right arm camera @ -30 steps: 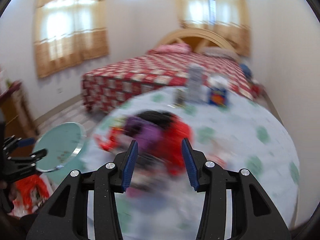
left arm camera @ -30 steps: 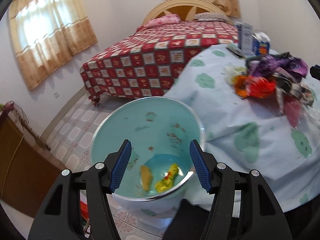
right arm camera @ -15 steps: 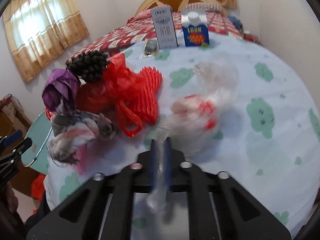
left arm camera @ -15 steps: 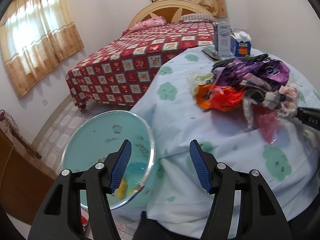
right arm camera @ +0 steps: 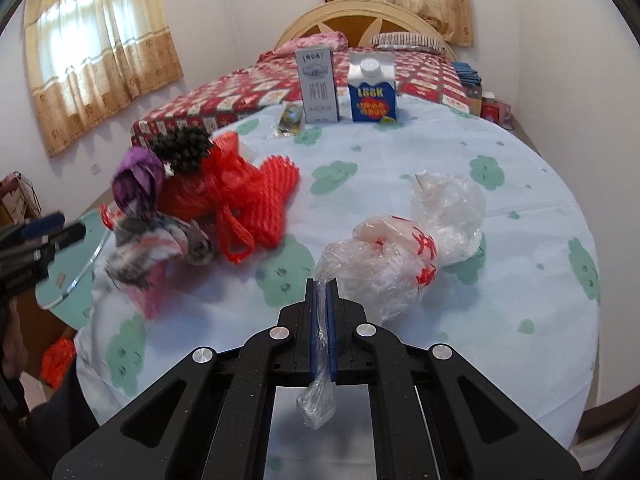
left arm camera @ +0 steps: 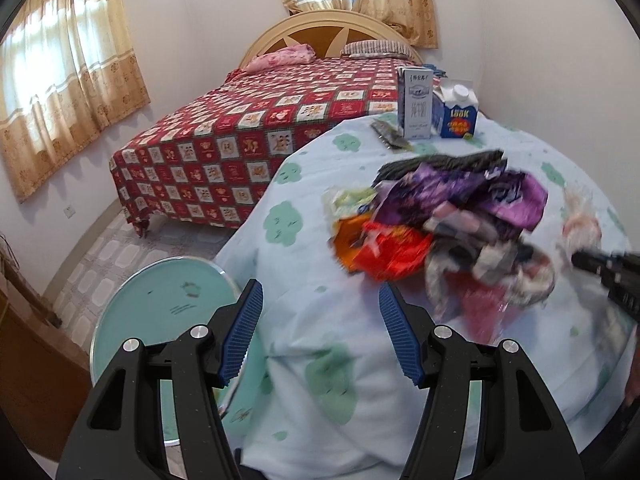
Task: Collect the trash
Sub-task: 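Grasp the clear plastic bag with the right gripper, then grasp the purple wrapper with the left gripper while the right gripper lifts the plastic bag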
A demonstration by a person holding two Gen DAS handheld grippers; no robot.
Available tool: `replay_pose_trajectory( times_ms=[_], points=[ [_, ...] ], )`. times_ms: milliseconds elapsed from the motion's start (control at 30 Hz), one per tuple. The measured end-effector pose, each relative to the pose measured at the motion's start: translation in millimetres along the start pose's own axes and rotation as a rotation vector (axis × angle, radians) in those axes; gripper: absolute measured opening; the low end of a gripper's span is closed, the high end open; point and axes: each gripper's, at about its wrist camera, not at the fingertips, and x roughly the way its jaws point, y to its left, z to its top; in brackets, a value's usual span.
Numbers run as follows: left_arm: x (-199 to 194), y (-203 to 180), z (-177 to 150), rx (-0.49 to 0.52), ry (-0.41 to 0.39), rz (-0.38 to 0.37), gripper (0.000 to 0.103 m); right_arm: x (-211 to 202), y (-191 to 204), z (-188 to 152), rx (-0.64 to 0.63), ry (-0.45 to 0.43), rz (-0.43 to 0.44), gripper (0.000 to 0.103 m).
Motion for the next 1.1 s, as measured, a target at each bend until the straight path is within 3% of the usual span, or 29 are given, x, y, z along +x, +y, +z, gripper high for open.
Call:
replay_pose_trajectory(
  times_ms=[67,100,167,233,300,333,433,533,733,800,867,900,1100],
  points=[
    [4,-4,6,-0.012,0.003,-0.024,0.06,-1,-8,-2,0.023,-0.006,0.001,0.01],
    [9,-8,10,-0.014,0.005,-0.037,0.06,-1,-11,-3,0.032,-0.006,0.005,0.027],
    [15,-13,14,-0.009,0.008,-0.052,0.06,-3,-18,-3,0.055,-0.02,0.011,0.048],
    [29,-17,17,-0.008,0.037,-0.069,0.059,-5,-22,-3,0.057,-0.03,-0.002,0.048],
    [41,-20,16,-0.02,0.082,-0.124,0.044,-6,-26,-3,0.067,-0.035,-0.005,0.051],
    [44,-22,15,-0.019,0.097,-0.139,0.031,-6,-28,-3,0.075,-0.038,-0.006,0.051],
    [49,-26,12,-0.018,0.123,-0.188,0.002,-5,-31,-5,0.085,-0.038,-0.009,0.052],
    [40,-29,11,-0.001,0.103,-0.184,0.0,-5,-32,-5,0.092,-0.044,-0.011,0.053],
    [8,-19,19,0.015,0.025,-0.159,0.001,-12,-32,-5,0.098,-0.07,-0.032,0.057],
    [0,-15,21,-0.004,0.002,-0.138,0.008,-13,-34,-4,0.102,-0.08,-0.045,0.061],
    [-6,-15,22,-0.017,-0.006,-0.124,0.054,-14,-37,-3,0.108,-0.09,-0.061,0.066],
    [-8,-15,23,-0.023,-0.014,-0.118,0.057,-15,-39,-3,0.11,-0.094,-0.069,0.069],
    [-16,-40,36,-0.022,-0.035,-0.159,0.056,-20,-54,-3,0.142,-0.114,-0.111,0.069]
  ],
)
